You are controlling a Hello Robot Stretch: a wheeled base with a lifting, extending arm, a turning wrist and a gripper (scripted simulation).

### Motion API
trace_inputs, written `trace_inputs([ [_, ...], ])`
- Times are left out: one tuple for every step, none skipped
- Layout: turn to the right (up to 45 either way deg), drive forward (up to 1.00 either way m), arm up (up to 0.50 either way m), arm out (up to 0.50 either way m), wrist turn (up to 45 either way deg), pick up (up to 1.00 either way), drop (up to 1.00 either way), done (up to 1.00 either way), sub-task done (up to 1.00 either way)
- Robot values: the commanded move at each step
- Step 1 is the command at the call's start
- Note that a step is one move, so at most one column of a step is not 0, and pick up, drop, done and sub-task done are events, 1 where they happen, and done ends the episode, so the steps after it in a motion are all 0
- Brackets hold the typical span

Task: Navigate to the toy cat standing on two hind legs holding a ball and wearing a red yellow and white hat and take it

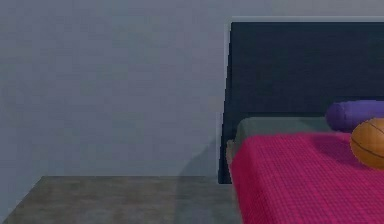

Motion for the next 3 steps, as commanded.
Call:
trace_inputs([
  [-12.0,0.0,0.0,0.0,0.0,0.0,0.0,0.0,0.0],
  [0.0,0.0,0.5,0.0,0.0,0.0,0.0,0.0,0.0],
  [0.0,0.0,0.36,0.0,0.0,0.0,0.0,0.0,0.0],
])
